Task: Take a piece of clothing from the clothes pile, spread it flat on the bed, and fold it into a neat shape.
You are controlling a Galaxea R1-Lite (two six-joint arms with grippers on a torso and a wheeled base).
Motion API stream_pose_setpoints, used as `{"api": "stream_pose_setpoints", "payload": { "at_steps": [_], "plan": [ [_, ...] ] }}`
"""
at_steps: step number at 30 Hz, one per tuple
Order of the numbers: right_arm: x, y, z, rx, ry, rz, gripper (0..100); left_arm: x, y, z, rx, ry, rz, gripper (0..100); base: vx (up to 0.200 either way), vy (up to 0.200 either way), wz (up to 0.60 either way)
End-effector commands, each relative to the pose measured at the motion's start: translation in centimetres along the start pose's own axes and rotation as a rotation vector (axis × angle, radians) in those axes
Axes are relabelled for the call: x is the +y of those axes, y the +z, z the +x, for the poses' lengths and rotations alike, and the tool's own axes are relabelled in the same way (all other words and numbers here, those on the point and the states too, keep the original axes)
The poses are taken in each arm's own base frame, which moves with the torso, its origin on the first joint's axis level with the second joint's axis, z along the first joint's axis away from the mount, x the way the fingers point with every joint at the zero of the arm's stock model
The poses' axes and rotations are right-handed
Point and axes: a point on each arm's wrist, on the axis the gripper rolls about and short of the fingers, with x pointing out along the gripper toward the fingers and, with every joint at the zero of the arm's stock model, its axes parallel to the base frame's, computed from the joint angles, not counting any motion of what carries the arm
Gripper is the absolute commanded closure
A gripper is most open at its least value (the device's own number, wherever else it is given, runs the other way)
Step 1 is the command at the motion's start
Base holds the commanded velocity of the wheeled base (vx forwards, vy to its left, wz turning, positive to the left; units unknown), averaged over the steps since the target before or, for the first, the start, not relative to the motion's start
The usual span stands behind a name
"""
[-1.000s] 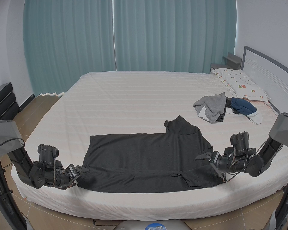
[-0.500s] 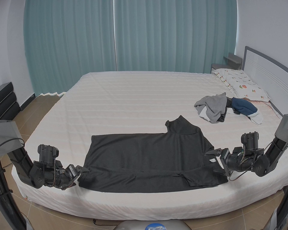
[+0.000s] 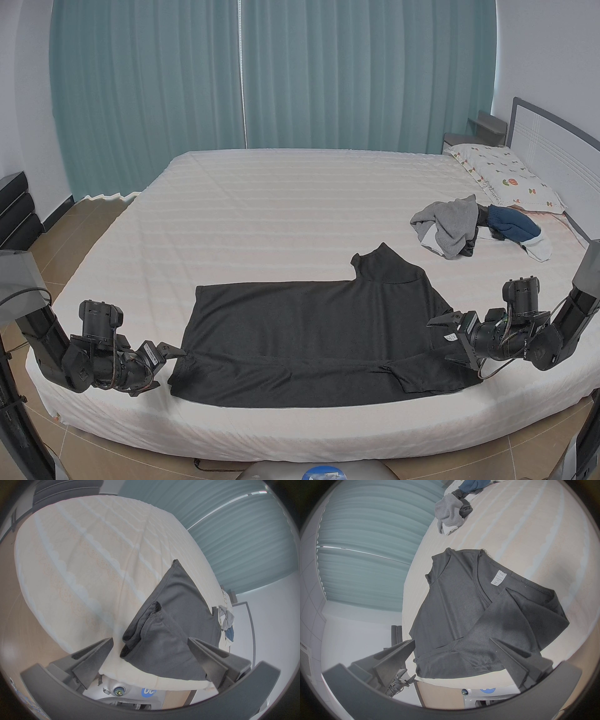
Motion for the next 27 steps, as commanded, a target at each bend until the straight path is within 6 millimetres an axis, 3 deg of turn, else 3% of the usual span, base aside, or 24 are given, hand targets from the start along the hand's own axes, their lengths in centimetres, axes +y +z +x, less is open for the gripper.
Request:
{"api": "stream_pose_setpoints", "payload": {
  "at_steps": [1, 7, 19, 27],
  "plan": [
    [-0.01, -0.04, 0.06, 0.002, -0.001, -0.003, 0, -0.20, 0.06, 0.05, -0.002, -0.006, 0.002, 0, 0.000, -0.200, 0.00],
    [0.04, -0.07, 0.04, 0.000, -0.001, -0.004, 0, -0.22, -0.12, 0.16, 0.005, -0.003, 0.004, 0, 0.000, -0.200, 0.00],
    [0.04, -0.20, 0.12, 0.003, -0.004, -0.009, 0, -0.51, 0.18, 0.12, -0.013, -0.008, 0.008, 0, 0.000, 0.000, 0.00],
    [0.15, -0.21, -0.06, -0.002, -0.002, -0.012, 0, -0.90, 0.66, 0.01, -0.037, -0.018, 0.016, 0, 0.150, 0.000, 0.00]
  ]
}}
